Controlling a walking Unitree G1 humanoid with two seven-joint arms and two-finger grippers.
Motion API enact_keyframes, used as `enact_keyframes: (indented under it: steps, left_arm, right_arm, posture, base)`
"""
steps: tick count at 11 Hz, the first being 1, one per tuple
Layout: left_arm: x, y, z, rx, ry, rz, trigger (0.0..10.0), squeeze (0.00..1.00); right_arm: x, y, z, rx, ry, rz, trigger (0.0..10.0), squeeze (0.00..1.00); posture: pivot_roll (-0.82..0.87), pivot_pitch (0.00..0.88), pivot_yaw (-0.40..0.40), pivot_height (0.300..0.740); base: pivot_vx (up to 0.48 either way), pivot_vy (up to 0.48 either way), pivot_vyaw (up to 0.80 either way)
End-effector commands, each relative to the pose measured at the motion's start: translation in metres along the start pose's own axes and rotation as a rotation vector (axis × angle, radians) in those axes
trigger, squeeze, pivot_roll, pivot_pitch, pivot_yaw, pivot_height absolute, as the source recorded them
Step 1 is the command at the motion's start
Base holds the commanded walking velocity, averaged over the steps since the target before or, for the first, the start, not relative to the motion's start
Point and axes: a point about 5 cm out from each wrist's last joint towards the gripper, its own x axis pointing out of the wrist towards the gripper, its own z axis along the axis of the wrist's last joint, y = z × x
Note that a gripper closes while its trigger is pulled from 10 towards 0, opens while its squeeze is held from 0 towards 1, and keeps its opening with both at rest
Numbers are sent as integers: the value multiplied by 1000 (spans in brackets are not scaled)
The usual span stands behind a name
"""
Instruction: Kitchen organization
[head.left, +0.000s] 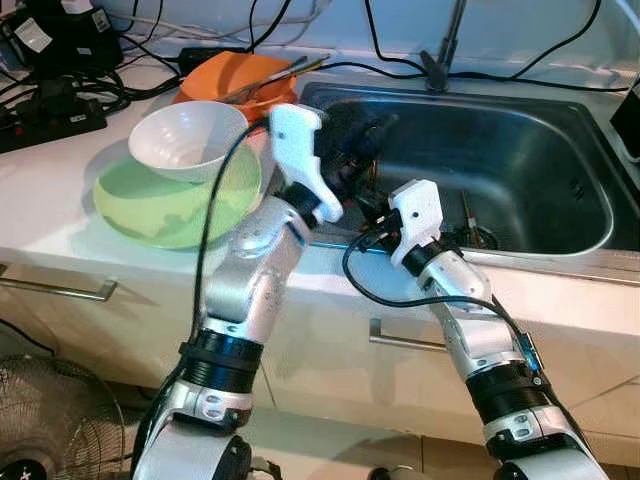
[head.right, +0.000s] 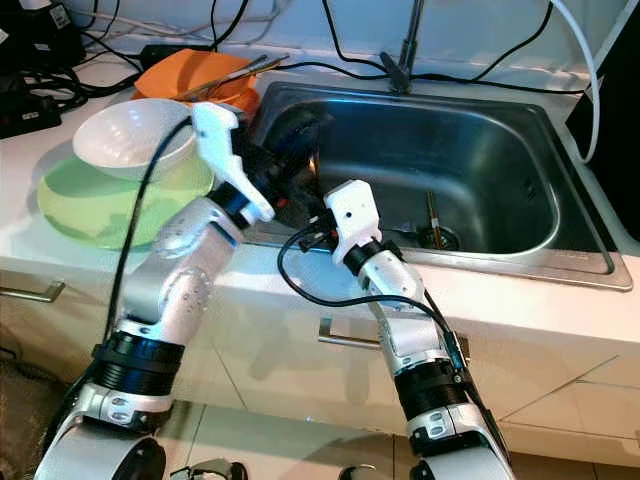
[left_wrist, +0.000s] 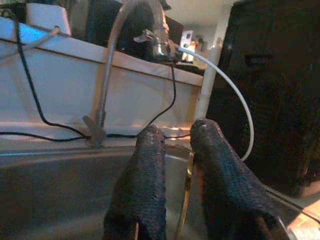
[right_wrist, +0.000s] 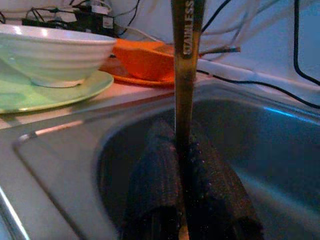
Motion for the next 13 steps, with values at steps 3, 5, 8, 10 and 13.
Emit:
enact_keyframes:
  steps: [3,5,8,10,13]
  left_arm:
    - [-1,4,8,-26,-27,5,10000,1000]
    - [-3,7,10,-22,-41,25,10000,0]
    - [-9,15,6,5,0,64,10000,0]
    - [-24,27,-18,133,164,118,10000,0]
    - [-44,27,-55,201,382,134,10000,0]
  right_arm:
    - [1,-14,5,-8,-19,-56,0,0]
    - [1,-27,6,-22,-20,-127,0,0]
    - [0,-51,6,-39,3,-219,0,0]
    - [1,-69,1,-23,50,-304,10000,0]
    - [10,-85,0,-4,103,-371,10000,0]
  posture:
    - [40,47,43,740]
    - [41,37,44,740]
    - [41,44,44,740]
    - [47,48,44,740]
    - [48,41,39,740]
  base:
    - [0,0,0]
    - [0,0,0]
    - [0,0,0]
    - [0,0,0]
    - [0,0,0]
